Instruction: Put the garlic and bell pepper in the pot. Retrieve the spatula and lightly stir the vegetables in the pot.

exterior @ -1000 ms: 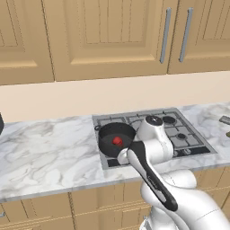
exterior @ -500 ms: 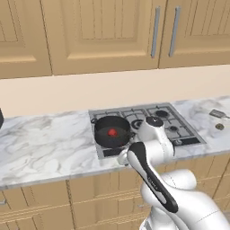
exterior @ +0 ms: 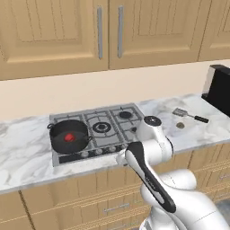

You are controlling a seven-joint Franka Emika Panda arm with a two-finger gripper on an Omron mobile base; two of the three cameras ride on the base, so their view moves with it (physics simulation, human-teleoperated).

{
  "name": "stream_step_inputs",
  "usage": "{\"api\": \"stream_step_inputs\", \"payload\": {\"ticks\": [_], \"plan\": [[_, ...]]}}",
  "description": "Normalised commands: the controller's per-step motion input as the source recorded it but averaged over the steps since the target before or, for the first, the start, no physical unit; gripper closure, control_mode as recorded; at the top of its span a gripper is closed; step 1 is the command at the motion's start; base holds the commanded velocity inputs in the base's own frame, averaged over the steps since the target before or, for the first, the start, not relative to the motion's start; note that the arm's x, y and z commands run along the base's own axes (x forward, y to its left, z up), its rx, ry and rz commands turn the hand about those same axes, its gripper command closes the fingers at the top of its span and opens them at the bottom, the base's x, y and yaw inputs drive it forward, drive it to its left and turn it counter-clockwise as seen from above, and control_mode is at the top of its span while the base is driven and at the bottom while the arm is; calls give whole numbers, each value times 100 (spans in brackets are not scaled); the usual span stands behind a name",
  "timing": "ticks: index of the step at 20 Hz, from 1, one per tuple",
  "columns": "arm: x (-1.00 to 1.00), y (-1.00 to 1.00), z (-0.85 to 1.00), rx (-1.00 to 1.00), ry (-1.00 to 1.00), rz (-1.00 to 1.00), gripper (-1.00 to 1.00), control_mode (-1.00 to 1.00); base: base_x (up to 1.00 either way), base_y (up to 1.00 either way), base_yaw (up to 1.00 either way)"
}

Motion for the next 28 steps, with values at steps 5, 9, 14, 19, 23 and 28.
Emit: {"api": "stream_step_inputs", "payload": {"ticks": [5, 9, 14, 19, 23, 28], "plan": [[0, 0, 0, 0, 0, 0, -100, 100, 0, -100, -28], [0, 0, 0, 0, 0, 0, -100, 100, 10, -100, -20], [0, 0, 0, 0, 0, 0, -100, 100, 38, -84, -1], [0, 0, 0, 0, 0, 0, -100, 100, 35, -26, 9], [0, 0, 0, 0, 0, 0, -100, 100, 57, 11, 13], [0, 0, 0, 0, 0, 0, -100, 100, 79, 38, 11]]}}
